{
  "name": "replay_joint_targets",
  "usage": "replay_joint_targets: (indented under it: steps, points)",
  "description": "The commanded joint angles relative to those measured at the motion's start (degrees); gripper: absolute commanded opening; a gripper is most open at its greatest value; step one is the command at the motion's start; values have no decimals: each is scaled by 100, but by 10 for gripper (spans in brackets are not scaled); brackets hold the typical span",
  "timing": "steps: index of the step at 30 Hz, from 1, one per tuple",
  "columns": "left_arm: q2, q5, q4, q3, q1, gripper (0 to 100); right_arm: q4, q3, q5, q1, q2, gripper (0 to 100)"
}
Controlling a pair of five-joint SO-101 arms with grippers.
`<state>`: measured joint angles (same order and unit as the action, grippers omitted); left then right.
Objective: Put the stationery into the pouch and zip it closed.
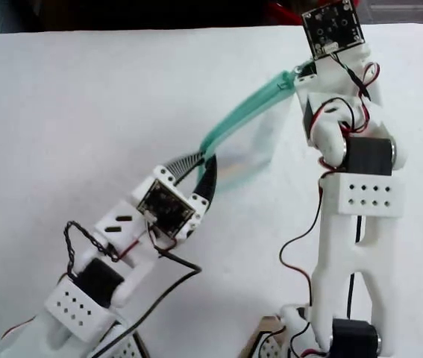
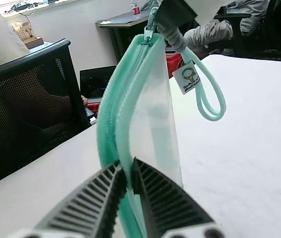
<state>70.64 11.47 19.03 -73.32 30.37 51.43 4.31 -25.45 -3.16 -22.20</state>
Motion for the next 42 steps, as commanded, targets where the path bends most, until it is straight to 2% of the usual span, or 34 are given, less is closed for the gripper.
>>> replay_joint_targets:
  steps: [1, 4, 6, 10, 12, 19, 25, 27, 29, 33, 38, 42]
  points:
    - [22, 18, -9, 18, -189, 23, -233, -141, 79, -207, -4, 19]
    - [22, -18, 26, 246, -532, 23, -224, -141, 79, 207, 40, 21]
    - [22, -316, 26, 360, -857, 23, -163, -105, 105, 514, 48, 37]
    - [22, -1090, 35, 589, -1631, 23, 207, -149, 870, 866, -13, 209]
    - [22, -1257, 44, 659, -1930, 23, 356, -220, 932, 945, -92, 285]
    - [22, -1301, 193, 1011, -2149, 23, 919, -264, 949, 901, -1165, 255]
    - [-4, -1257, 782, 2110, -2440, 23, 1349, 193, 967, 233, -2044, 255]
    - [-4, -985, 905, 2479, -2563, 23, 1323, 695, 976, -57, -2167, 255]
    - [-4, -422, 1081, 2760, -2589, 23, 1314, 1266, 976, -207, -2237, 255]
    - [-13, 571, 1116, 2927, -2598, 22, 1121, 2470, 985, -242, -2299, 255]
    - [-242, 1600, 352, 2936, -2598, 21, 180, 3895, 993, -207, -2299, 255]
    - [-1499, 2637, -149, 3393, -2782, 20, -901, 5011, 1530, -330, -2290, 255]
